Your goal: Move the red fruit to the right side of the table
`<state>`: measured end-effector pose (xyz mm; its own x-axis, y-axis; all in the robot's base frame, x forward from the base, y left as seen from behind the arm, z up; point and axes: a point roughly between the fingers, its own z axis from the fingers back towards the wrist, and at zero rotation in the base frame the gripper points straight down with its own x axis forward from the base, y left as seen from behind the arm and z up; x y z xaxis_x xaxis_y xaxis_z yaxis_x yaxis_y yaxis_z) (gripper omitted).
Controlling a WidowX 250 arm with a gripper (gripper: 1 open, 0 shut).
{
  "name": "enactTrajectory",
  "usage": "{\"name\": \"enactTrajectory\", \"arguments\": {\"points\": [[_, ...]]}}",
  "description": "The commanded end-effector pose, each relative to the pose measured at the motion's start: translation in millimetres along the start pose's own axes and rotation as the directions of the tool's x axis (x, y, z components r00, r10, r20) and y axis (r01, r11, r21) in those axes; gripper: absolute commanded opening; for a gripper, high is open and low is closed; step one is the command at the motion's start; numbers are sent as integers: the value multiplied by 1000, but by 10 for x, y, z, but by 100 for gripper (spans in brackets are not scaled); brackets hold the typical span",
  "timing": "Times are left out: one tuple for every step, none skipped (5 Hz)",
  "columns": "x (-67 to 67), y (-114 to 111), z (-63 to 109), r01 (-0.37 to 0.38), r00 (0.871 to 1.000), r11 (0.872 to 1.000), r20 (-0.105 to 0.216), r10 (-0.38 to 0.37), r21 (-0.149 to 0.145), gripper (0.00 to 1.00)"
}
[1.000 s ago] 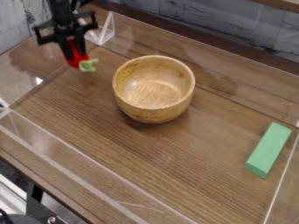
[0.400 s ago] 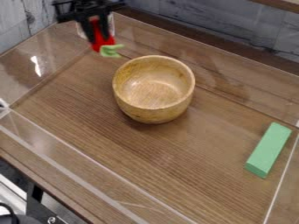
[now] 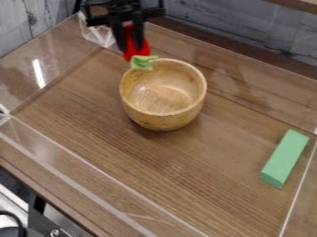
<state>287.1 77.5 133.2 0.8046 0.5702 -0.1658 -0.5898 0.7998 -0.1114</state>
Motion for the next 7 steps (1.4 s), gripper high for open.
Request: {"name": "enactTrajectory", "arguments": {"points": [[-186, -179, 164, 50, 998, 999, 42, -49, -15, 0], [-373, -298, 130, 101, 994, 995, 33, -100, -9, 0], [-519, -371, 167, 132, 991, 991, 31, -132, -11, 0], [-683, -454, 191, 162, 987, 987, 27, -161, -13, 0], [-850, -561, 180, 188, 982, 982, 21, -188, -14, 0], [-1060, -693, 92, 224, 974, 975, 9, -224, -4, 0], [-1255, -828, -86, 260, 966, 965, -2, -260, 11, 0]]}}
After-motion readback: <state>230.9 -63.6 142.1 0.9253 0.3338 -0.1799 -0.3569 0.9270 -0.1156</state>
